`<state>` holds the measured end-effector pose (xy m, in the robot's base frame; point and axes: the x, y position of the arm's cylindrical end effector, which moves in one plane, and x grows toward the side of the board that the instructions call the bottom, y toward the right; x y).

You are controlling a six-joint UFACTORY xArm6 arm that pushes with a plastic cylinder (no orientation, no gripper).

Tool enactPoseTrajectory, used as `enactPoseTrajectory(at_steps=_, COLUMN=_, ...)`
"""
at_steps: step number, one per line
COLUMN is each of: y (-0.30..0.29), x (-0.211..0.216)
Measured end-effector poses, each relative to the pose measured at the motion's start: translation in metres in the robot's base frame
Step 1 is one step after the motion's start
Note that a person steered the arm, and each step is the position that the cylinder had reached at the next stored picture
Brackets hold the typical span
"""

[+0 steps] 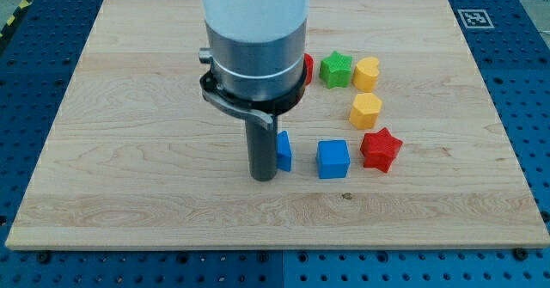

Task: Push the green circle to the top of the blue triangle

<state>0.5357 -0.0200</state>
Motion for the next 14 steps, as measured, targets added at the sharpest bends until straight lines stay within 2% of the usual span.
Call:
enactPoseTrajectory(at_steps=2, y=-0.015, x=-0.011)
enactPoseTrajectory(at_steps=3, y=-0.064, x=-0.048)
enactPoseTrajectory(at_steps=4, y=-0.096, x=-0.111)
enactPoseTrajectory(at_steps=5, y=-0.089, x=-0.186)
enactPoseTrajectory(at_steps=6, y=-0.047, x=-0.241)
enactPoseTrajectory(at_steps=7, y=-0.003, x=-0.243)
enactPoseTrajectory(at_steps=8, y=0.004, x=-0.232)
enactPoseTrajectory(at_steps=10, y=-0.026, x=-0.208)
enactPoseTrajectory(at_steps=11, y=-0.016, x=-0.181)
enactPoseTrajectory(at_steps=12, y=-0.013, x=-0.179)
enactPoseTrajectory(at_steps=13, y=-0.011, x=-0.205)
enactPoseTrajectory(at_steps=14, y=-0.004, x=-0.209)
